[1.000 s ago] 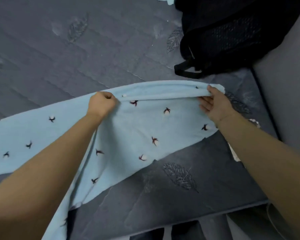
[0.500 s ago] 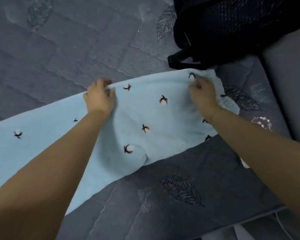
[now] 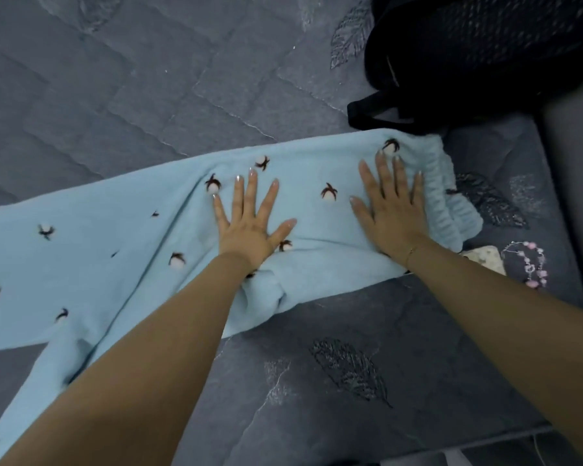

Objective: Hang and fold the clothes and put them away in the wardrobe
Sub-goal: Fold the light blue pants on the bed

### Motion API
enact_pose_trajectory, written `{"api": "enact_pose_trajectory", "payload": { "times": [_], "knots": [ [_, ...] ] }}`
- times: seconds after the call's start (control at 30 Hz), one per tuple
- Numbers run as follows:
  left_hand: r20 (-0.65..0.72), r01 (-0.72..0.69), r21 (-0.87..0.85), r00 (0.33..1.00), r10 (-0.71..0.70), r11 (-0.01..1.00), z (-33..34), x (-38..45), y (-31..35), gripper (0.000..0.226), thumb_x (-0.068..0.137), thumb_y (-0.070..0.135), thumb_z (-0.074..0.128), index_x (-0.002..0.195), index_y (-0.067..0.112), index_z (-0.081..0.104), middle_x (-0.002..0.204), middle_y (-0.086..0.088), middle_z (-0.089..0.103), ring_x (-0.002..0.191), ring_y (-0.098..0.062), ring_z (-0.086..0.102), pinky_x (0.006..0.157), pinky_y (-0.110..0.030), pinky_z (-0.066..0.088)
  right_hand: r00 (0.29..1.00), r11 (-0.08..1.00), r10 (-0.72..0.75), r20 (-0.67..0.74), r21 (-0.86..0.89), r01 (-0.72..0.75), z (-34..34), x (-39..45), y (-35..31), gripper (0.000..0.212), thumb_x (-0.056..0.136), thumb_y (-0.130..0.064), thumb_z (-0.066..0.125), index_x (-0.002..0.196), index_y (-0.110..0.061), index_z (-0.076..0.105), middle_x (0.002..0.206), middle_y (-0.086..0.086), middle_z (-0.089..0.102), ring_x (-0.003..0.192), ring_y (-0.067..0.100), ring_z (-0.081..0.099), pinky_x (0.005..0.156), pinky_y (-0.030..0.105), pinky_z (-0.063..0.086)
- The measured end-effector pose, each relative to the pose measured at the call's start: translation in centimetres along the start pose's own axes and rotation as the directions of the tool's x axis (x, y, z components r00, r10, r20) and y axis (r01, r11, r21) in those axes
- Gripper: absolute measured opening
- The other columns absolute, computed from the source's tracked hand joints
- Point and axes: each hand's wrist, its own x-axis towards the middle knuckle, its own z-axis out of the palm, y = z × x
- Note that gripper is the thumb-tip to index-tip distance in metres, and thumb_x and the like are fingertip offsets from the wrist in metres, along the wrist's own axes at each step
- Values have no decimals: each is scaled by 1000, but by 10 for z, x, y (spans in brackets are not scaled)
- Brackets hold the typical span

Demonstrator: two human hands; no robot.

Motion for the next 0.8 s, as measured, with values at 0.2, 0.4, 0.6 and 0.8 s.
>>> {"api": "enact_pose_trajectory", "payload": {
  "times": [0.2, 0.4, 0.6, 0.8],
  "knots": [
    [108, -65, -242, 990, 94, 968, -25, -17, -8, 66, 99, 58, 28, 153, 39, -5, 160, 6, -23, 147, -15, -22, 111, -45, -25, 999, 981, -36, 2, 192, 35, -40, -37, -51, 58, 105, -35, 24, 156, -17, 1, 164, 6, -3, 151, 21, -4, 121, 44, -6],
    [53, -190, -347, 974, 221, 919, -29, -121, -58, 51, 106, 35, 30, 155, 27, 16, 163, -2, -2, 151, -16, -2, 117, -32, -11, 981, 916, -189, -44, 353, 192, -51, -101, -170, 54, 105, -27, 36, 154, -14, 19, 162, 4, 12, 150, 19, 8, 121, 37, 0],
    [24, -23, -390, 999, 35, 921, -26, -270, -165, 54, 98, 25, 50, 150, 22, 35, 161, -4, 17, 148, -20, 16, 120, -38, 7, 985, 862, -174, -17, 481, 161, -17, -171, -299, 51, 104, -23, 42, 151, -9, 29, 159, 8, 24, 148, 23, 19, 121, 45, 14],
    [145, 368, -281, 929, -339, 887, 5, -384, -259, 78, 87, 53, 60, 151, 29, 23, 157, 0, 21, 138, -21, 28, 107, -35, 23, 955, 844, -288, 64, 488, 222, 11, -238, -414, 49, 99, -13, 53, 145, -4, 39, 154, 15, 32, 143, 30, 30, 118, 46, 24]
  ]
}}
